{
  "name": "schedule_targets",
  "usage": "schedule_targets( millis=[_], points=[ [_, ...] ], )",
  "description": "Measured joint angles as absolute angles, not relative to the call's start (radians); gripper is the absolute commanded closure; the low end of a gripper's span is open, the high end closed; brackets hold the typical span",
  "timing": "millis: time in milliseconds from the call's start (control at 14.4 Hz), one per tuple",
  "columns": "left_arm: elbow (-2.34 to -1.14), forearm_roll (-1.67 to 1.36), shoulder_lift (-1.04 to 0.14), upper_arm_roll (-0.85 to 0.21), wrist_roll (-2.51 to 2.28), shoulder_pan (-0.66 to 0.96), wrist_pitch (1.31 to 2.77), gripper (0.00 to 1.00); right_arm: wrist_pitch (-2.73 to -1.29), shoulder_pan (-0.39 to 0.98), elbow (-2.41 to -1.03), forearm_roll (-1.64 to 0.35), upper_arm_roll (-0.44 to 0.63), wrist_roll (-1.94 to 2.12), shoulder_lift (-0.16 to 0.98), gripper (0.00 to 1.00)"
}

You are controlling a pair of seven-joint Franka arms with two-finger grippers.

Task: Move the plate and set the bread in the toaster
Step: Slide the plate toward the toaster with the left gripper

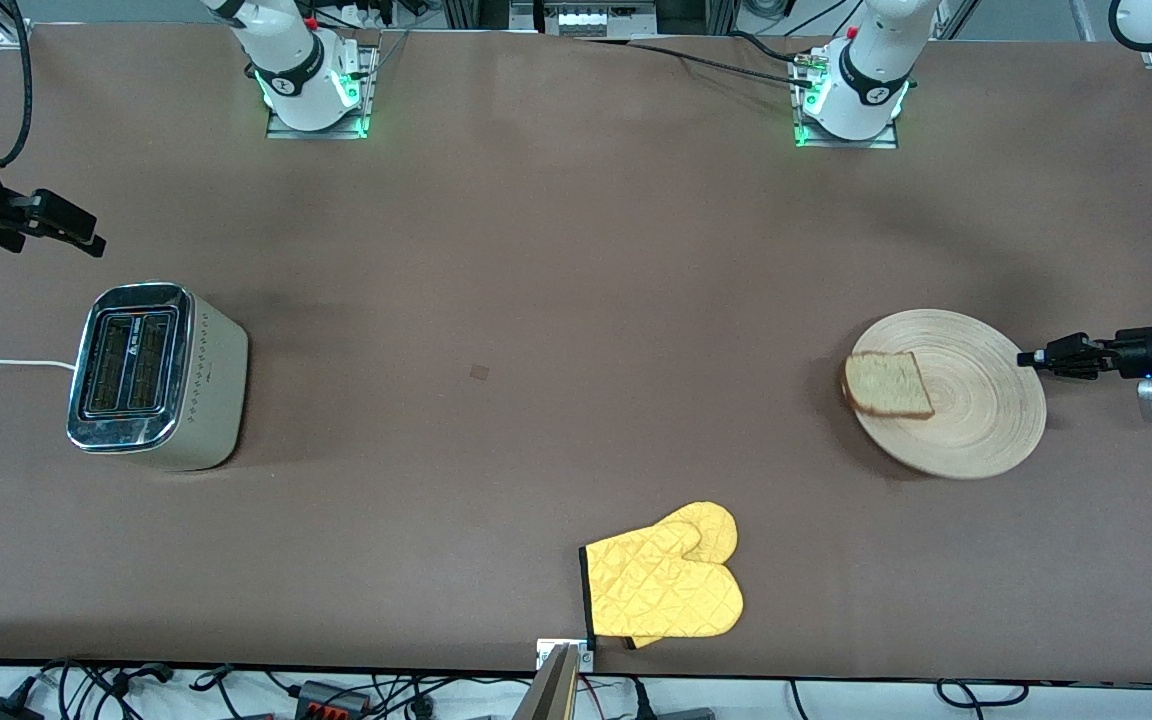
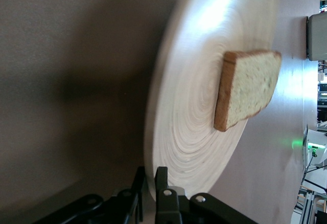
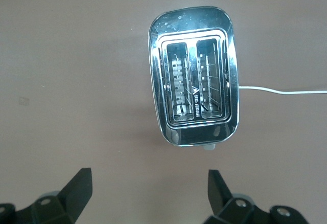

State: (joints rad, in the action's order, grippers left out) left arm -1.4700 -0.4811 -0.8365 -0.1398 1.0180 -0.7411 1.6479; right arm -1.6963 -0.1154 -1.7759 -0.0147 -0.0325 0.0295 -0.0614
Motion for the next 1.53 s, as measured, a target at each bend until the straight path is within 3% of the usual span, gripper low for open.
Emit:
schedule_targets(
  millis=[833, 1527],
  points=[
    [-1.467, -0.654, -0.878, -0.147, 0.856, -0.668, 1.605, 0.99, -1.696, -0.116, -1.768, -0.015, -0.032, 0.03, -0.061, 0.0],
    [-1.467, -0.852, -0.898, -0.17, 0.548, -0.346, 1.566, 0.99, -1.688, -0.116, -1.768, -0.015, -0.032, 0.029, -0.061, 0.0]
  ],
)
